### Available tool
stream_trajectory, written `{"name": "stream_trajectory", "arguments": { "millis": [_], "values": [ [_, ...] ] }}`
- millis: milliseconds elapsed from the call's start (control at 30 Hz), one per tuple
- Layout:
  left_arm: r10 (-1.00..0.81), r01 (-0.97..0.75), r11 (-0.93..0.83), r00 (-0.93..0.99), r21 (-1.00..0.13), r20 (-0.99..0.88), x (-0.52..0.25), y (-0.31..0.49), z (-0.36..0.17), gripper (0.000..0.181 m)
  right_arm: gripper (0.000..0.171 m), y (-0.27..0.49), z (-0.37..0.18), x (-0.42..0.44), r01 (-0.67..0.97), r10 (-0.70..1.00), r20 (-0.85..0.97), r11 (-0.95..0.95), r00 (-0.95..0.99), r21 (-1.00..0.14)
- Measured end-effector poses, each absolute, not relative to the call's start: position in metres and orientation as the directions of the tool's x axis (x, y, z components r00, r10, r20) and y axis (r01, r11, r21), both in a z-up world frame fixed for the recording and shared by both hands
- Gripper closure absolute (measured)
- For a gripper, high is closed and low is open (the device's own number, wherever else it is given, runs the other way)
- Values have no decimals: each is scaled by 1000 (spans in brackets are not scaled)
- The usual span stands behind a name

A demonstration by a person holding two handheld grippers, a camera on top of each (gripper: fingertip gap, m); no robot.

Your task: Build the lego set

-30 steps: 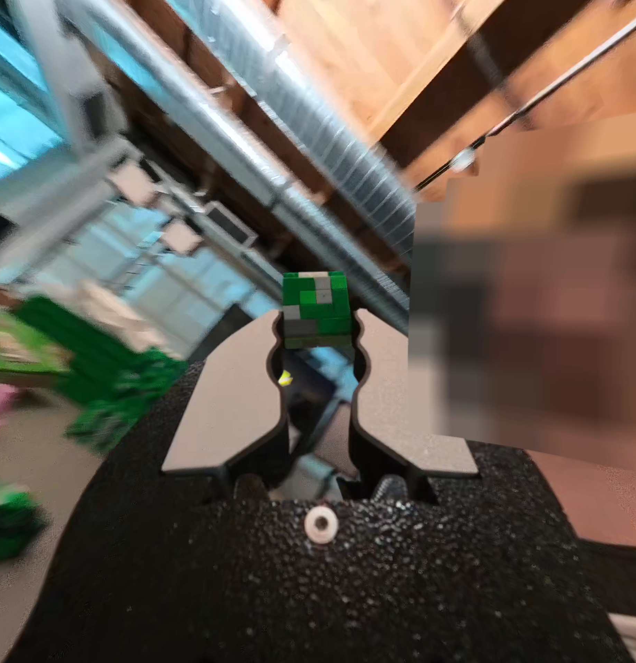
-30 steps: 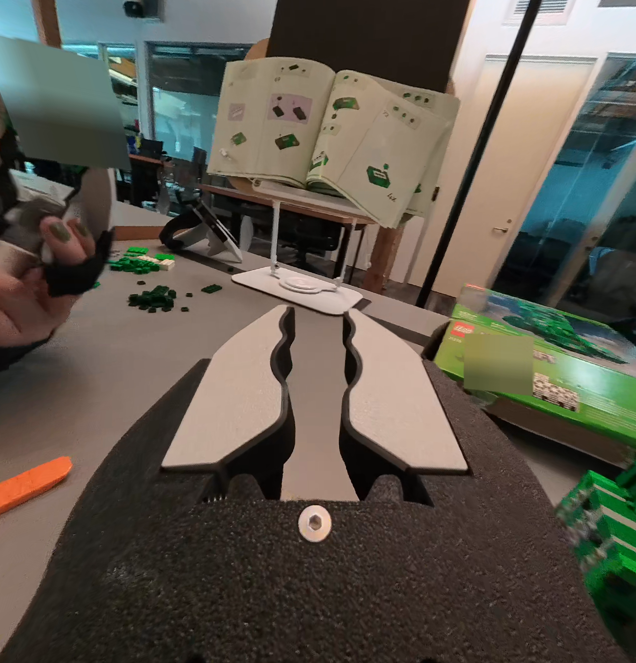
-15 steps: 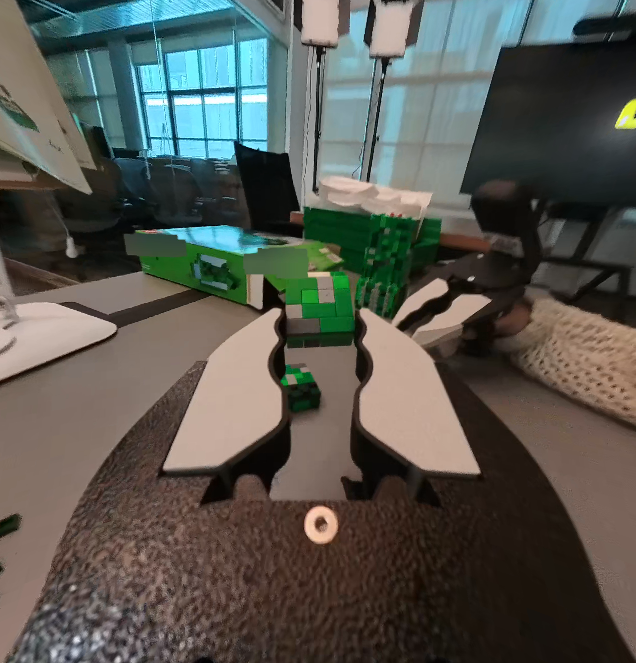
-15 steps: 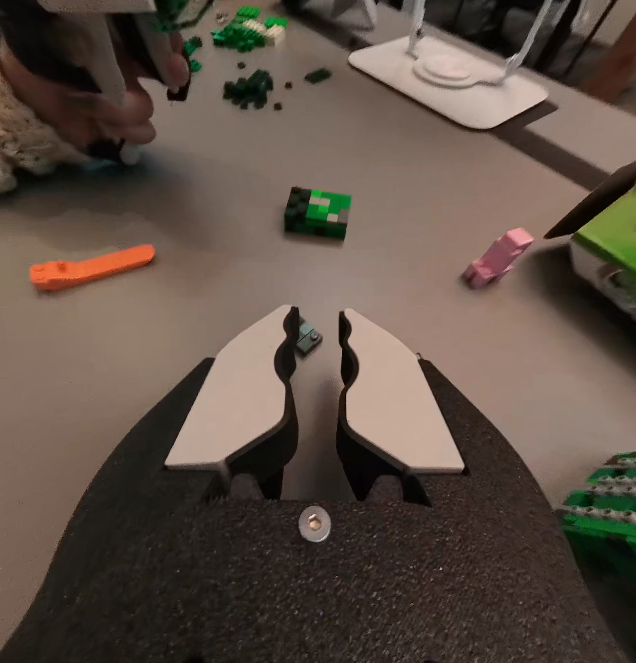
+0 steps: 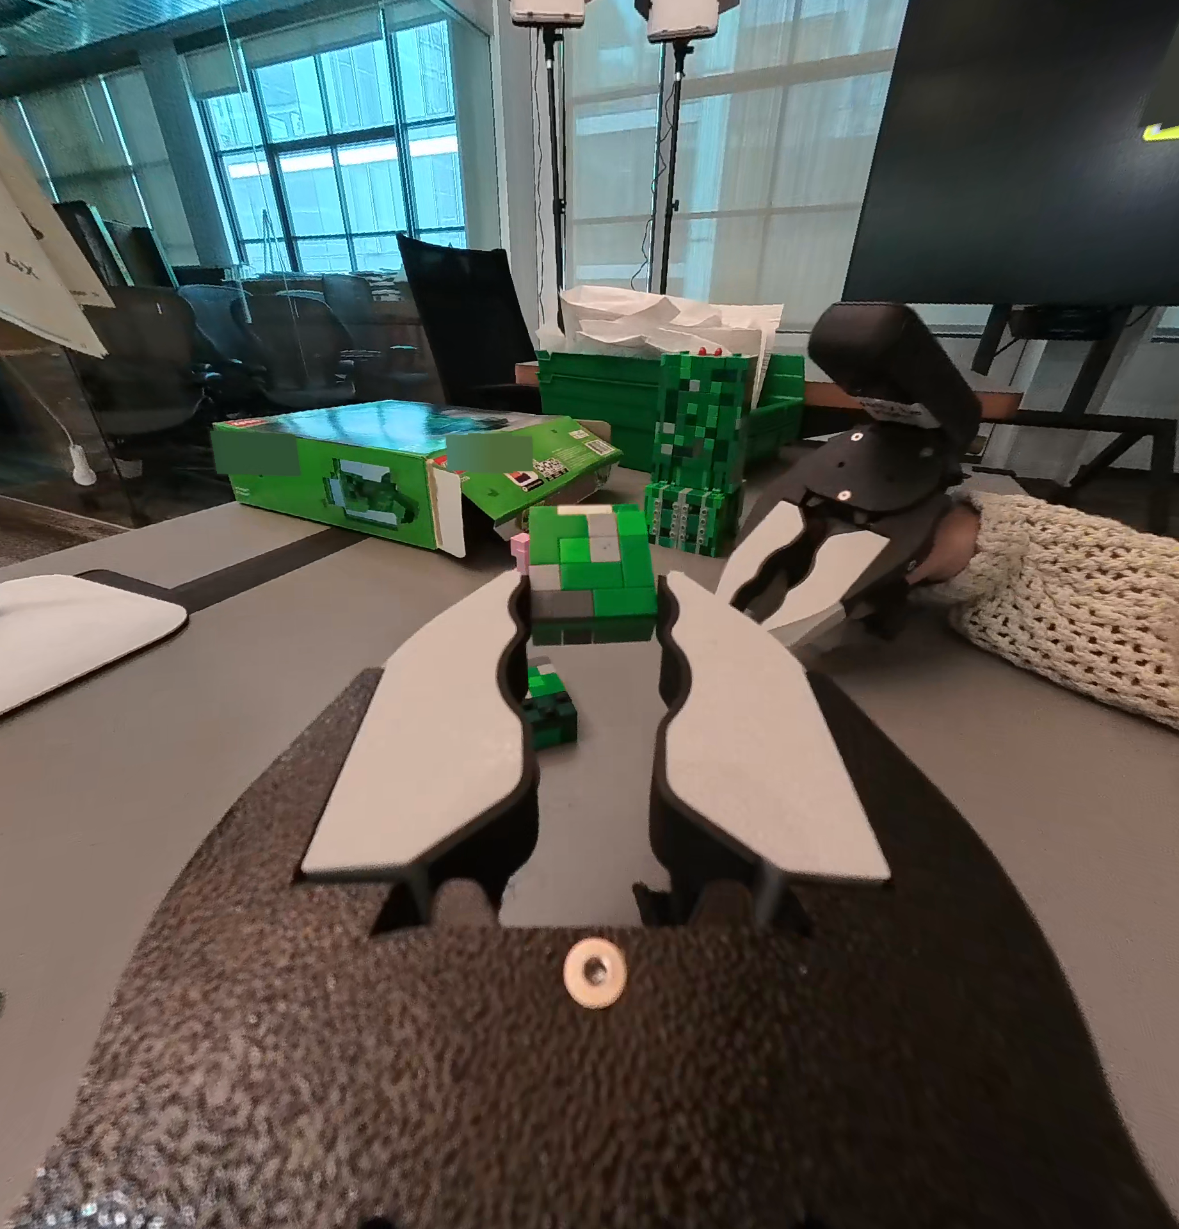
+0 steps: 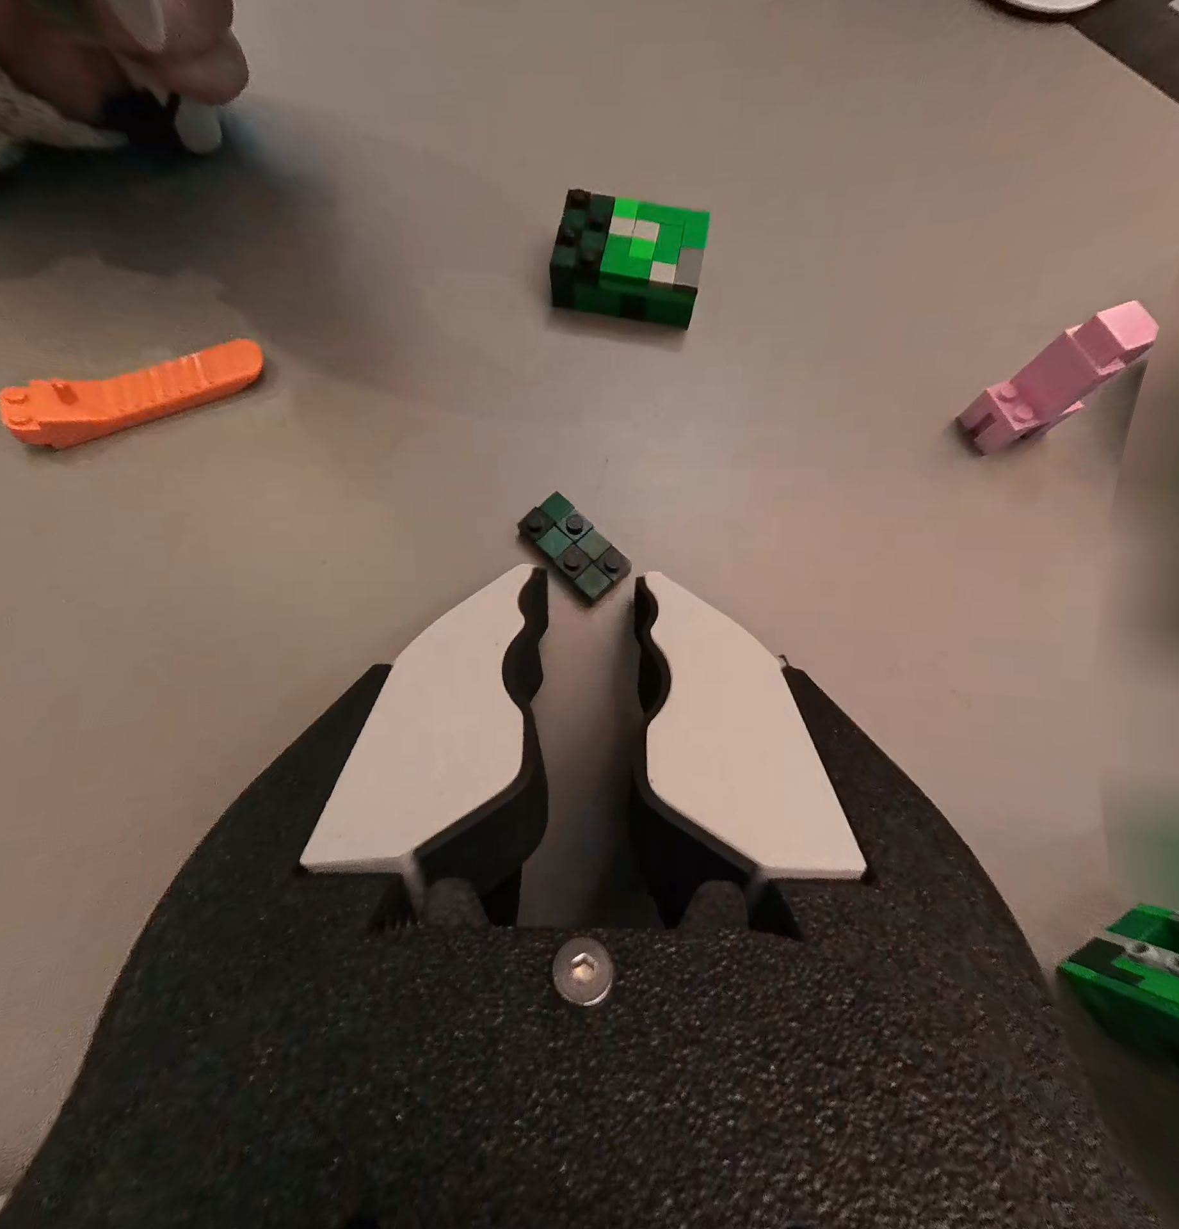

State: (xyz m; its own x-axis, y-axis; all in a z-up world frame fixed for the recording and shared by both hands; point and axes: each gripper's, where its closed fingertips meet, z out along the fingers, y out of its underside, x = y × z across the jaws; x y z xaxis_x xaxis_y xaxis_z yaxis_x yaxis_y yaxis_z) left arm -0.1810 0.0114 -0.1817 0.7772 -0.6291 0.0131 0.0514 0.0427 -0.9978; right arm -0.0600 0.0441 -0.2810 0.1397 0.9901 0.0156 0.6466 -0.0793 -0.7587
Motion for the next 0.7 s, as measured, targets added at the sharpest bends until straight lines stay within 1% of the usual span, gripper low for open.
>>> {"name": "stream_trajectory", "arguments": {
  "millis": [167, 300, 500, 700],
  "values": [
    [-633, 41, 38, 774, -998, 8, -179, 11, -183, 145, 152, 29, -281, -62, 650, 999, 19, -10, 38, -760],
    [-633, 42, 35, 774, -998, 10, -179, 11, -183, 145, 146, 36, -279, -62, 640, 995, 51, -13, 82, -768],
    [-632, 58, 30, 775, -998, 26, -181, 12, -183, 145, 141, 37, -276, -67, 632, 989, 129, 53, 74, -773],
    [-633, 39, 33, 774, -999, 9, -179, 11, -184, 145, 138, 39, -276, -69, 630, 988, 132, 54, 78, -775]
  ]
}}
